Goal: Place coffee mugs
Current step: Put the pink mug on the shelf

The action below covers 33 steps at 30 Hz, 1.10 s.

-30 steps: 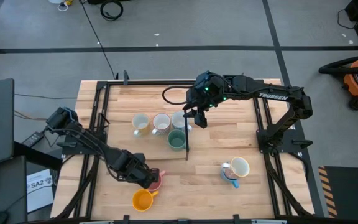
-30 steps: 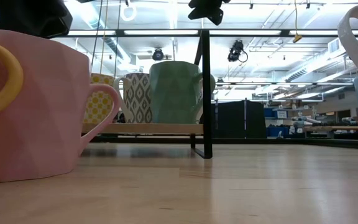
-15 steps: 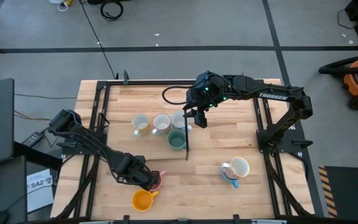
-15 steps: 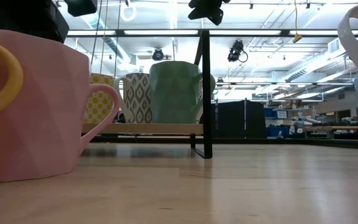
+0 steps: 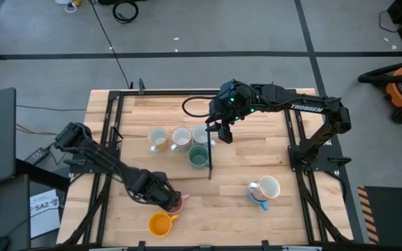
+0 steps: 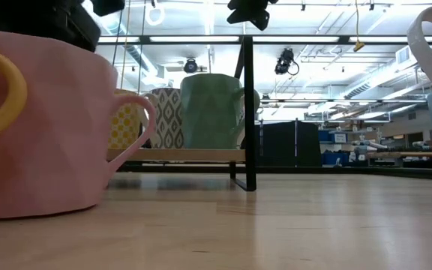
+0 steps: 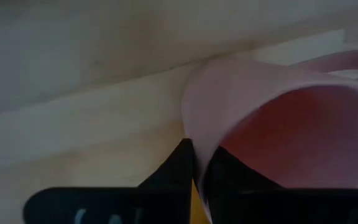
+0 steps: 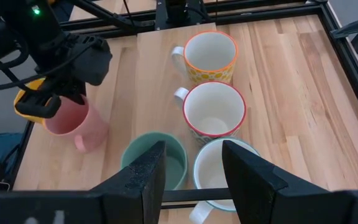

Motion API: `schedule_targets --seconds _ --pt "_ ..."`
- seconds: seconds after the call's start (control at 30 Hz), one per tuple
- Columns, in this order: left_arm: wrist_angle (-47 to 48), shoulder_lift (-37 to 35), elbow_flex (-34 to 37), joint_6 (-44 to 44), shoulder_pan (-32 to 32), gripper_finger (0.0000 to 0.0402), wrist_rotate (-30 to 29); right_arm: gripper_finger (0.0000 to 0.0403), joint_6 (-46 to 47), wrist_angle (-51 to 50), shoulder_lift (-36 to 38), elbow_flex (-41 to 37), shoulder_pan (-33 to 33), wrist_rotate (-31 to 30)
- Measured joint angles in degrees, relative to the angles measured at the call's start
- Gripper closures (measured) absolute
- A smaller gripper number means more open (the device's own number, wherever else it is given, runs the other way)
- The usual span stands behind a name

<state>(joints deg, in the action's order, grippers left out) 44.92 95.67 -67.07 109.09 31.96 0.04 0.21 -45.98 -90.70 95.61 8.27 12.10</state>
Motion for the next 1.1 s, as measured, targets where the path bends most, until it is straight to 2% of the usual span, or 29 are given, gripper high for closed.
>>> schedule_targets --seconds 0.23,0.53,0.83,1.1 --pt "1.0 -0.1 0.0 -15.4 -2.9 0.0368 0.2 0.024 0.0 0.0 0.0 0.0 0.0 0.0" --pt "2.7 -0.6 -0.5 -42.3 -8.7 0.0377 1.0 0.024 0.0 -1.0 0.0 0.0 0.0 0.0" --pt "14.8 -1.2 -9.1 -64.7 -14.8 0.0374 1.0 0.024 0.0 -1.7 0.0 0.0 0.0 0.0" --pt "20.7 -1.2 -15.1 -75.1 -20.4 0.0373 -2.0 0.024 0.0 -1.8 0.0 0.0 0.0 0.0"
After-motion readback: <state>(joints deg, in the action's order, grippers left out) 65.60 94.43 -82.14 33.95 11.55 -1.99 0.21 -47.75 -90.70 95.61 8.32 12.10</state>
